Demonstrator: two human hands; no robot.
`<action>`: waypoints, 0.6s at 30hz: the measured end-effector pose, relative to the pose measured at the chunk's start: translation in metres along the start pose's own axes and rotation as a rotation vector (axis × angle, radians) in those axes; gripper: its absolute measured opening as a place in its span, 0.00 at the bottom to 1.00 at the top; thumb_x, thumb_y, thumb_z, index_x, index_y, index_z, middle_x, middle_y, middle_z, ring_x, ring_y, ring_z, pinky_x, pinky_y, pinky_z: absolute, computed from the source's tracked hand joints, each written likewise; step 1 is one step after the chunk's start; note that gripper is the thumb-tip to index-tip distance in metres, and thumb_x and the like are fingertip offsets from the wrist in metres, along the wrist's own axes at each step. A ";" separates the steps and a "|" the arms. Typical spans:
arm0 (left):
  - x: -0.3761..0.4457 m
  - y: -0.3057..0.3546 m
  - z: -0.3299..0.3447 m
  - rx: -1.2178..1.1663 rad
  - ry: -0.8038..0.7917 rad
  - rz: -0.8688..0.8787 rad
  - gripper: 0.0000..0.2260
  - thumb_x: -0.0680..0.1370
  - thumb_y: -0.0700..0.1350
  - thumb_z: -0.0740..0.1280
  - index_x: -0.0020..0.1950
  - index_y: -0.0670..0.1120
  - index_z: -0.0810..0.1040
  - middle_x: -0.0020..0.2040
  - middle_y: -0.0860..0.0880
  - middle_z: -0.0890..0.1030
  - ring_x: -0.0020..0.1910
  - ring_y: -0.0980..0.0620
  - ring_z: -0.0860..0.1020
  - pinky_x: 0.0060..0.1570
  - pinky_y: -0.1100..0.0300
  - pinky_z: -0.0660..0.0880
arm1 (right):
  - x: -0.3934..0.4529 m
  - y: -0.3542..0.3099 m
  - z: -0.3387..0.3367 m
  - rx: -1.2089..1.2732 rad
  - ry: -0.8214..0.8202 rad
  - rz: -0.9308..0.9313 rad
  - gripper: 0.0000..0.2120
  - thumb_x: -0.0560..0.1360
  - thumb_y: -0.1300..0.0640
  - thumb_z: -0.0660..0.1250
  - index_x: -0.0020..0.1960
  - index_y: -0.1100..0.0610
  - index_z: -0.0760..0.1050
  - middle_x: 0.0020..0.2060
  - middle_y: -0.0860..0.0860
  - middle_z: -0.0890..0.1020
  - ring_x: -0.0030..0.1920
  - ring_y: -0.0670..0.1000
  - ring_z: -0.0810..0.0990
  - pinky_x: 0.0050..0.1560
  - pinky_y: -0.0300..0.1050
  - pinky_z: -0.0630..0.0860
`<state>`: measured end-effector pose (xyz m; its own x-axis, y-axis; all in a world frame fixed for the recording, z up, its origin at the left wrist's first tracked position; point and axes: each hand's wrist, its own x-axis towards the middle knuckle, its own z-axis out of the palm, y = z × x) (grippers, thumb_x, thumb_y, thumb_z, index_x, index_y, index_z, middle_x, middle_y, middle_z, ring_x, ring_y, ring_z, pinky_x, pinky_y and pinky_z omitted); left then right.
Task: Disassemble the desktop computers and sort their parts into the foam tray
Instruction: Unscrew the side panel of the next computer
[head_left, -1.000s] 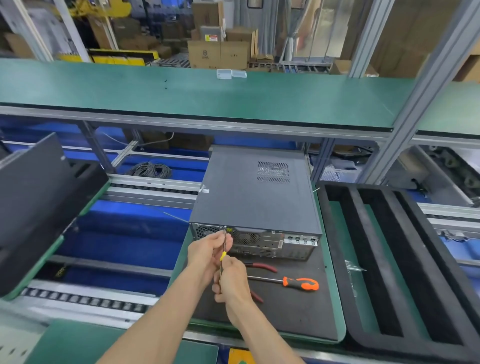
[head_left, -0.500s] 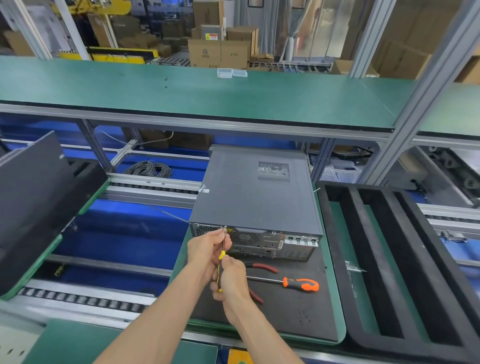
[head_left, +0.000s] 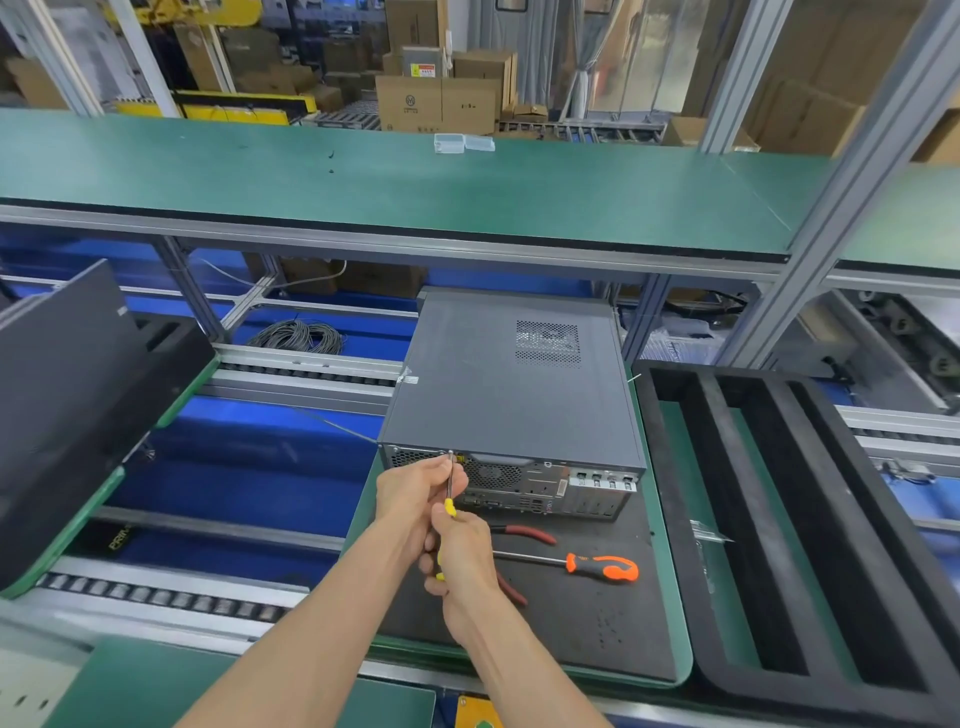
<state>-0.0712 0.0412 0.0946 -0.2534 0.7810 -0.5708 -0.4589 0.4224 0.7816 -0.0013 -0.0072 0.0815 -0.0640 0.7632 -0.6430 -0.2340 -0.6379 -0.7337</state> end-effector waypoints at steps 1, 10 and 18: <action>0.001 0.002 0.000 0.012 0.004 0.004 0.08 0.79 0.33 0.67 0.44 0.38 0.85 0.40 0.41 0.86 0.37 0.49 0.85 0.34 0.57 0.80 | -0.001 -0.003 0.001 0.037 -0.016 0.017 0.09 0.84 0.53 0.60 0.50 0.57 0.74 0.27 0.48 0.73 0.24 0.46 0.67 0.23 0.37 0.58; 0.011 0.009 -0.001 0.142 0.050 -0.036 0.04 0.78 0.36 0.70 0.51 0.40 0.83 0.42 0.42 0.87 0.41 0.47 0.87 0.25 0.60 0.77 | -0.001 -0.009 -0.004 0.367 -0.110 0.144 0.17 0.86 0.54 0.53 0.48 0.62 0.77 0.28 0.55 0.76 0.24 0.49 0.69 0.22 0.38 0.59; 0.012 0.017 -0.007 0.285 -0.136 -0.099 0.05 0.76 0.36 0.70 0.42 0.35 0.81 0.37 0.39 0.81 0.31 0.47 0.76 0.32 0.56 0.68 | 0.001 -0.004 0.010 0.106 0.125 -0.086 0.15 0.77 0.63 0.68 0.32 0.59 0.77 0.25 0.55 0.76 0.23 0.49 0.69 0.25 0.42 0.65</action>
<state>-0.0879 0.0545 0.0999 -0.0946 0.7761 -0.6235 -0.2143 0.5958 0.7740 -0.0104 -0.0022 0.0861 0.0807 0.7914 -0.6059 -0.3351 -0.5510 -0.7643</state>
